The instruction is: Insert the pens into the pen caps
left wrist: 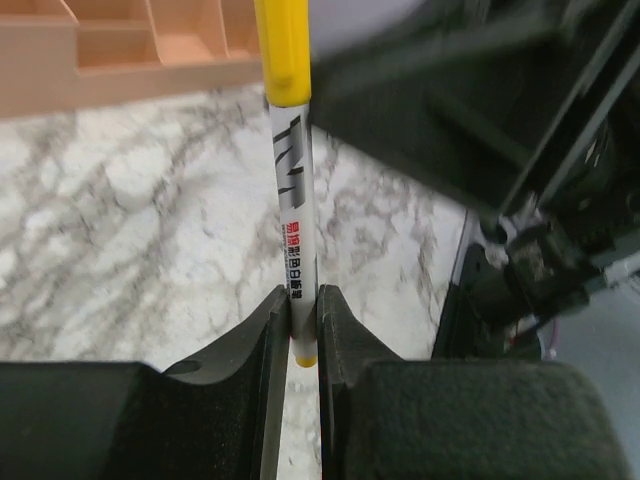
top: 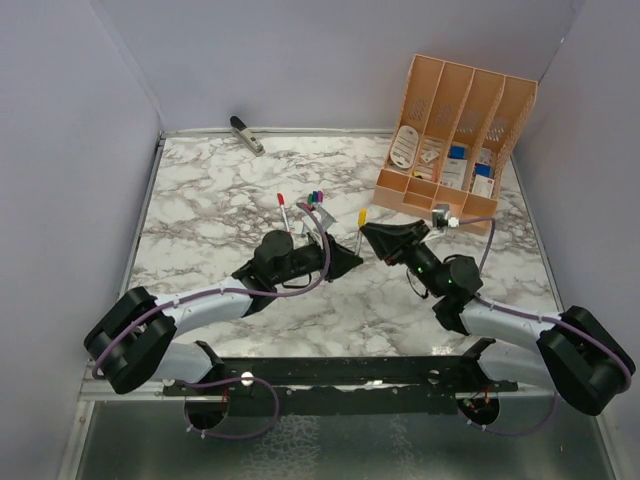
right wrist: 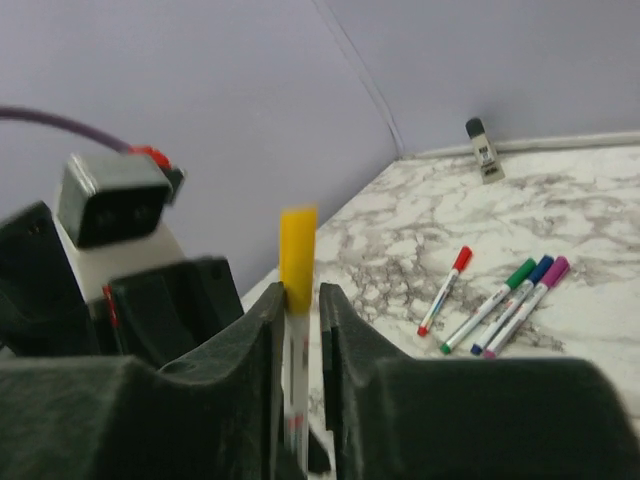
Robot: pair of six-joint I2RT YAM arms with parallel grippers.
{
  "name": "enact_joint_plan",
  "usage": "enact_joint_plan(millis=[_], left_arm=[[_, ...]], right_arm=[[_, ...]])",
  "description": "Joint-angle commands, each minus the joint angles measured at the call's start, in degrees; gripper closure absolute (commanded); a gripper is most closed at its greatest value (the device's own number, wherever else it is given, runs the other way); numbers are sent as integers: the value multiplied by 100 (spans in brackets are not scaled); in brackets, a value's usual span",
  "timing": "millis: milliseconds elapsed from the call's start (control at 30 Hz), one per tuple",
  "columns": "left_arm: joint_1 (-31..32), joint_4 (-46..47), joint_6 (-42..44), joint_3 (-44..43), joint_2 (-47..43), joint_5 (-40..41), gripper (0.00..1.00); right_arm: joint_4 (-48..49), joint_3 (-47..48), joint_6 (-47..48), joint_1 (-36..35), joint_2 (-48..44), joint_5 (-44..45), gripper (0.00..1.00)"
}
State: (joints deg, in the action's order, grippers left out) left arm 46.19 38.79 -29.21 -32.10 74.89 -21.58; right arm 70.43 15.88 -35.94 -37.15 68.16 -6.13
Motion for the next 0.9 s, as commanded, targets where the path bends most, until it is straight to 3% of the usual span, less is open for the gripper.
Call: enact_joint_plan(millis=[0, 167, 333, 500, 667, 767, 867], left_arm=[[-187, 1033, 15, -283, -379, 717, 100], [-206, 291, 29, -224, -271, 1003, 100], [-406, -667, 62, -226, -138, 1292, 100], [-1225, -1972, 38, -299, -24, 1466, 100], [-1788, -3557, 571, -684, 29, 2365, 100], [-2071, -4045, 777, -912, 253, 2561, 100], [-2514, -4002, 778, -974, 630, 2199, 100]], right_arm=[[-1744, -95, 358, -205, -380, -249, 72], [-2510, 233, 707, -205, -1100, 476, 50], [-3007, 452, 1018, -205, -1660, 864, 49], [-3763, 674, 1229, -205, -1995, 1252, 49], [-4211, 762, 1282, -201, -2162, 1453, 49], [-4239, 771, 1283, -205, -2114, 1437, 49], [-4217, 770, 1263, -205, -2045, 1363, 49]])
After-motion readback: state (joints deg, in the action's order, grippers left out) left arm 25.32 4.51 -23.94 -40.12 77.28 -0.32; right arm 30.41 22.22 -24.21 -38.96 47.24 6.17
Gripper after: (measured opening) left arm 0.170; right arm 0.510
